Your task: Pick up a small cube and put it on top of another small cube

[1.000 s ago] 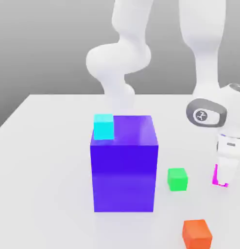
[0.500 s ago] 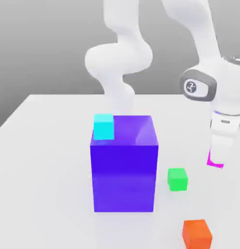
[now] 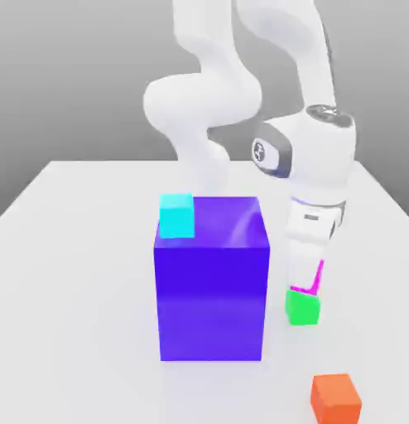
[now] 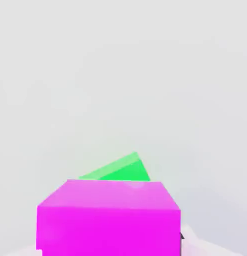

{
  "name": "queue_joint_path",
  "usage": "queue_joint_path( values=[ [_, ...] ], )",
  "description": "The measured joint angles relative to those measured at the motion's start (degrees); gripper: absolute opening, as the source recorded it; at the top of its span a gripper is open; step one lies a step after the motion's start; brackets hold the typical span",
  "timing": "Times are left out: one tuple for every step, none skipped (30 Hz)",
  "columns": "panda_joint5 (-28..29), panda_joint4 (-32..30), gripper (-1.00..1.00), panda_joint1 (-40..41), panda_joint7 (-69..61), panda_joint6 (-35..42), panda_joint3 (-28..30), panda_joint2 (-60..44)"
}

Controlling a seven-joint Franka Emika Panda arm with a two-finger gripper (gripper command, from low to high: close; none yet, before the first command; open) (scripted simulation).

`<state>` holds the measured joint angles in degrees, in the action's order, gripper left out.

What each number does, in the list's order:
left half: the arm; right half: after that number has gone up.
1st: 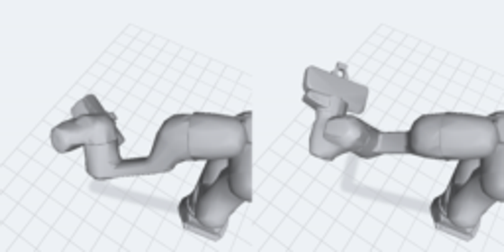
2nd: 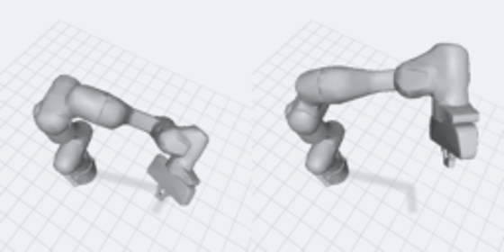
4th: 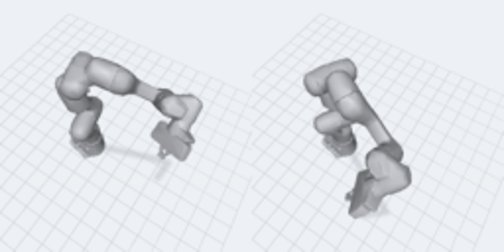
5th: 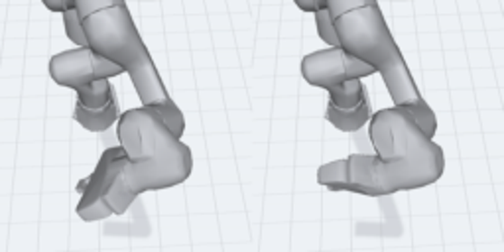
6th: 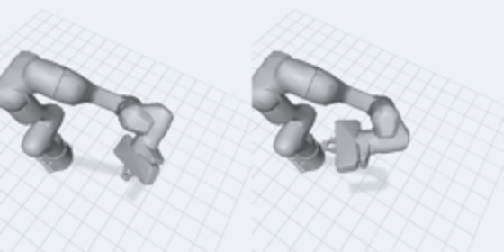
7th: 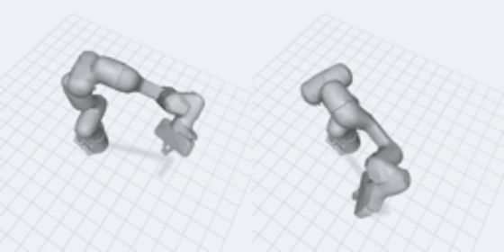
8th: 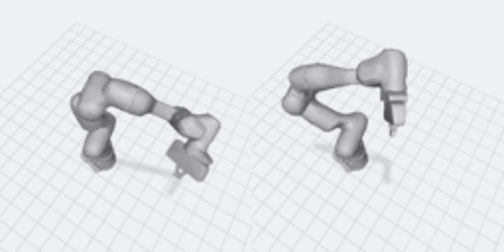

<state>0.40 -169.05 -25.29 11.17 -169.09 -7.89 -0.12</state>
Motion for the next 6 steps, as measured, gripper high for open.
queue_joint_path(
  values=[
    [0.0, 0.0, 1.0, 0.23, 0.0, 0.0, 0.0, 0.0],
    [0.0, 0.0, 1.0, 0.46, 0.0, 0.0, 0.0, 0.0],
    [0.0, 0.0, 1.0, 0.68, 0.0, 0.0, 0.0, 0.0],
    [0.0, 0.0, 1.0, 0.9, 0.0, 0.0, 0.0, 0.0],
    [0.51, 0.03, 1.0, 1.17, 0.33, -0.73, -0.24, -0.74],
    [0.01, 0.0, 1.0, 1.08, -0.01, -0.11, -0.64, -0.06]
  ],
)
